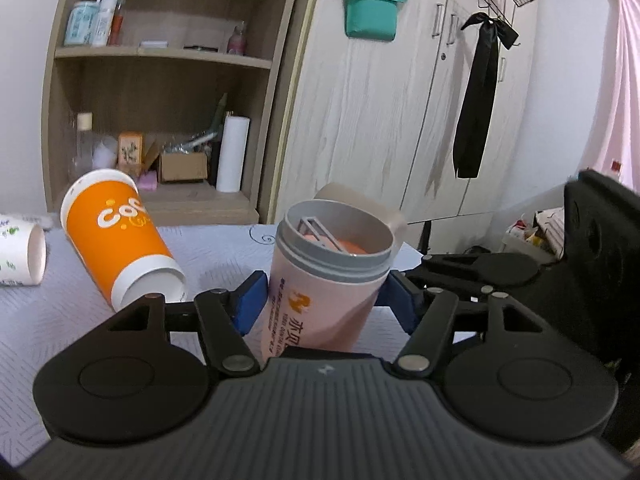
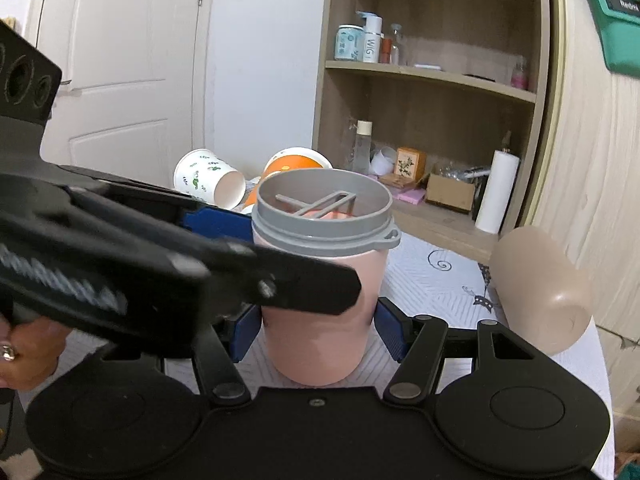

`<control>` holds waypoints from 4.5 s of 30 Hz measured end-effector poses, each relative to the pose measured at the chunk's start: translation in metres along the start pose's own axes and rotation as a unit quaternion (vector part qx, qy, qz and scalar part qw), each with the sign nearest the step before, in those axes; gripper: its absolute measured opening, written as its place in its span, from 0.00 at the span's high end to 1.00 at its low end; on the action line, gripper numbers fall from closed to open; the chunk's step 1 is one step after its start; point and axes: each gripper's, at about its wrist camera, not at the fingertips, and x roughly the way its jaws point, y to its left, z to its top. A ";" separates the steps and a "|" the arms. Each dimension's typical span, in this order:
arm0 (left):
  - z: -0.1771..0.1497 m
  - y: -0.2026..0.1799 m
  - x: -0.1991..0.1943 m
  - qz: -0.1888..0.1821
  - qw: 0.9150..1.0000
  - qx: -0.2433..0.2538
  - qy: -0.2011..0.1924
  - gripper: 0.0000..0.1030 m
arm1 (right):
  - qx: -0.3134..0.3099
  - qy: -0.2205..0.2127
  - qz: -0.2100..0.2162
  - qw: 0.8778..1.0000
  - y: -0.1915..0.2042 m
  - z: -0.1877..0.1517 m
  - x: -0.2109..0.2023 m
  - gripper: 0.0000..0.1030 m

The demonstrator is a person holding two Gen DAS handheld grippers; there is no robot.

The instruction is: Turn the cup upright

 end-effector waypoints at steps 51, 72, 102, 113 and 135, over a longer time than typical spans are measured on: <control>-0.021 -0.053 -0.178 0.200 0.978 -0.018 -0.054 0.23 | 0.067 -0.103 -0.179 0.976 0.069 -0.017 -0.160 0.13; -0.024 -0.051 -0.187 0.248 0.968 -0.018 -0.034 0.00 | 0.125 -0.093 -0.218 0.963 0.079 -0.017 -0.170 0.01; -0.029 -0.047 -0.171 0.314 0.949 -0.008 0.020 0.00 | 0.136 -0.073 -0.266 0.952 0.081 -0.020 -0.163 0.00; -0.029 -0.043 -0.168 0.318 0.948 -0.009 0.027 0.00 | 0.134 -0.070 -0.265 0.952 0.081 -0.021 -0.163 0.00; -0.030 -0.046 -0.171 0.334 0.942 0.005 0.019 0.00 | 0.130 -0.070 -0.267 0.952 0.083 -0.023 -0.162 0.00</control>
